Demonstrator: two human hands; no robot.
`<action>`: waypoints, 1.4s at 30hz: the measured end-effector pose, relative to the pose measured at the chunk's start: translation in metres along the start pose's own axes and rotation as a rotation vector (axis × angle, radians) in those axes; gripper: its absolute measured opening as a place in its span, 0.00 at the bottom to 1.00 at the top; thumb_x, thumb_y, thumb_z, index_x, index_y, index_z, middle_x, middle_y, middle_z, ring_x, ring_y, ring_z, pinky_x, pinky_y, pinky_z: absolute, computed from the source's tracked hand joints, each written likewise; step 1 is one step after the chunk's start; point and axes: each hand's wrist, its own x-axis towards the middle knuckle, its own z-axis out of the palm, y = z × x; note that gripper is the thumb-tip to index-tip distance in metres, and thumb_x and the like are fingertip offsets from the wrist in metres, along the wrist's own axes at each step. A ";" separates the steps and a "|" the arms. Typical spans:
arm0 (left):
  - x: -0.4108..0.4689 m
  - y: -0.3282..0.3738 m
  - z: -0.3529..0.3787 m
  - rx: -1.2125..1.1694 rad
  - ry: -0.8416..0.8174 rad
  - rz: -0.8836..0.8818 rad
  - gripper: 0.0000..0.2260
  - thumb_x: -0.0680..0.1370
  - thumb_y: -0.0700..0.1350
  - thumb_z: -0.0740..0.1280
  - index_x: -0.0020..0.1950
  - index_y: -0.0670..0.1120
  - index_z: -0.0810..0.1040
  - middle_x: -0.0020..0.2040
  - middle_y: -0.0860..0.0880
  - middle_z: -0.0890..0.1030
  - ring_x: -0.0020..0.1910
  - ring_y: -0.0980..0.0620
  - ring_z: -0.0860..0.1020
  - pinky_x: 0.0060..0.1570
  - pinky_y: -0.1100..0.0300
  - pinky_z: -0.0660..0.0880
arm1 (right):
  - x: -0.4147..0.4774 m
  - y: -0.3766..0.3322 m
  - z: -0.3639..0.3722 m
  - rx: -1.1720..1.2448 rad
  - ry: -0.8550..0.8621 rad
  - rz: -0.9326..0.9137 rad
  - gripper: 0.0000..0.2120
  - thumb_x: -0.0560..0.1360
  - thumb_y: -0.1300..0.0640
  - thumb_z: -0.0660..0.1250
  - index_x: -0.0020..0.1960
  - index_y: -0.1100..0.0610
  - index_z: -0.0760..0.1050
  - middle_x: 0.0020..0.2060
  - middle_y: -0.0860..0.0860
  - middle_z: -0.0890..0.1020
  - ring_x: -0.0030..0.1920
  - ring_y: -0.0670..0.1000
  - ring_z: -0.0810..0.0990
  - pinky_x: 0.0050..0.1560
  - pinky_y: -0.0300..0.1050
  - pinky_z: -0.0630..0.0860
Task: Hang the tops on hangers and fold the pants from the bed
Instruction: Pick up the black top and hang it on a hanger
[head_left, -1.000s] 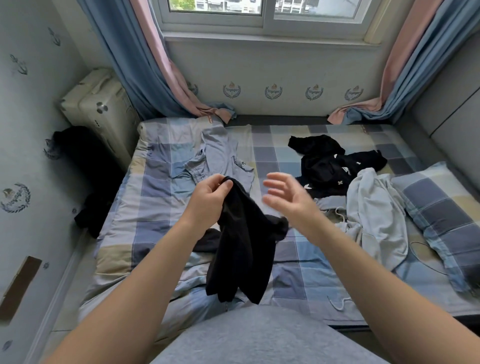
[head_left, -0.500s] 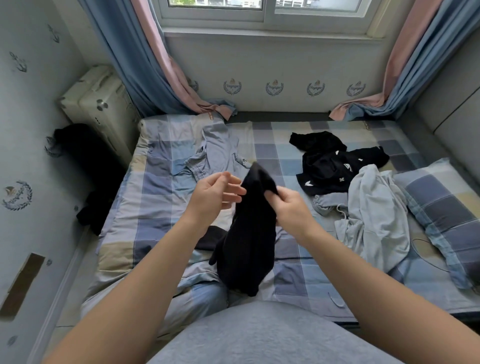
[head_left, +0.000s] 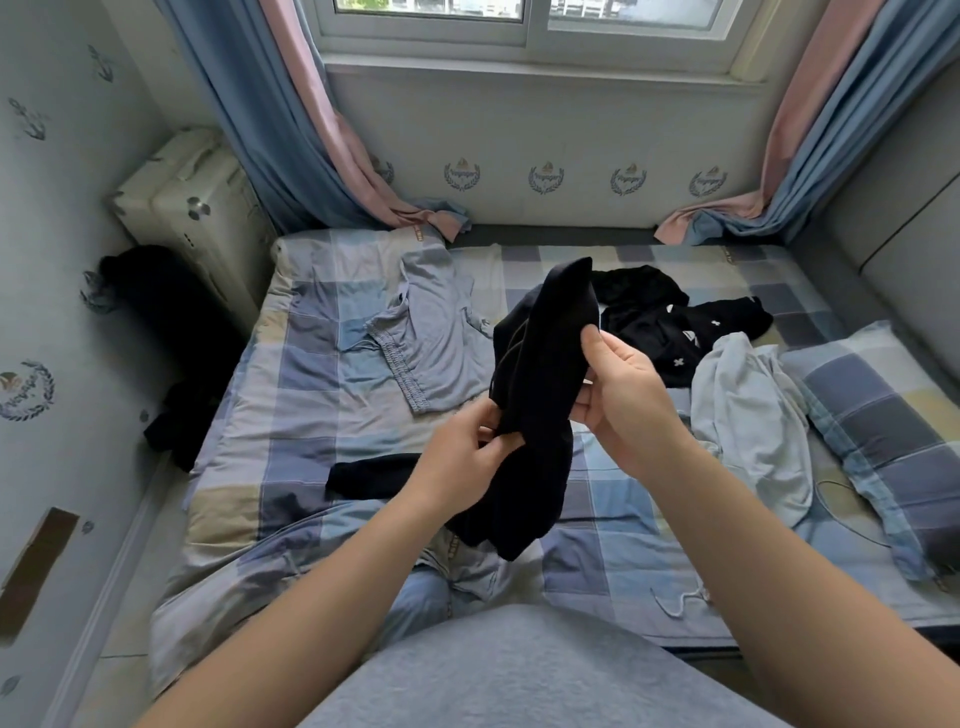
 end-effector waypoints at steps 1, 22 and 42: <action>0.000 0.000 -0.001 0.002 0.028 0.015 0.04 0.79 0.45 0.69 0.52 0.54 0.79 0.45 0.59 0.83 0.45 0.62 0.81 0.46 0.66 0.77 | 0.001 0.000 -0.002 -0.007 0.011 -0.008 0.18 0.85 0.51 0.56 0.62 0.62 0.77 0.51 0.57 0.86 0.51 0.60 0.86 0.44 0.52 0.84; 0.009 0.000 -0.057 -0.616 0.238 -0.382 0.19 0.84 0.43 0.59 0.33 0.51 0.75 0.31 0.52 0.76 0.29 0.56 0.75 0.29 0.63 0.74 | 0.028 0.002 -0.069 0.049 0.371 0.072 0.17 0.85 0.50 0.57 0.56 0.58 0.80 0.46 0.52 0.87 0.44 0.49 0.87 0.43 0.45 0.83; 0.018 0.035 -0.049 -0.605 0.100 -0.211 0.12 0.83 0.43 0.63 0.41 0.45 0.77 0.34 0.48 0.78 0.33 0.53 0.76 0.33 0.63 0.76 | 0.004 0.051 0.019 -0.509 -0.300 0.013 0.09 0.82 0.64 0.62 0.45 0.58 0.78 0.36 0.50 0.78 0.38 0.50 0.76 0.41 0.46 0.72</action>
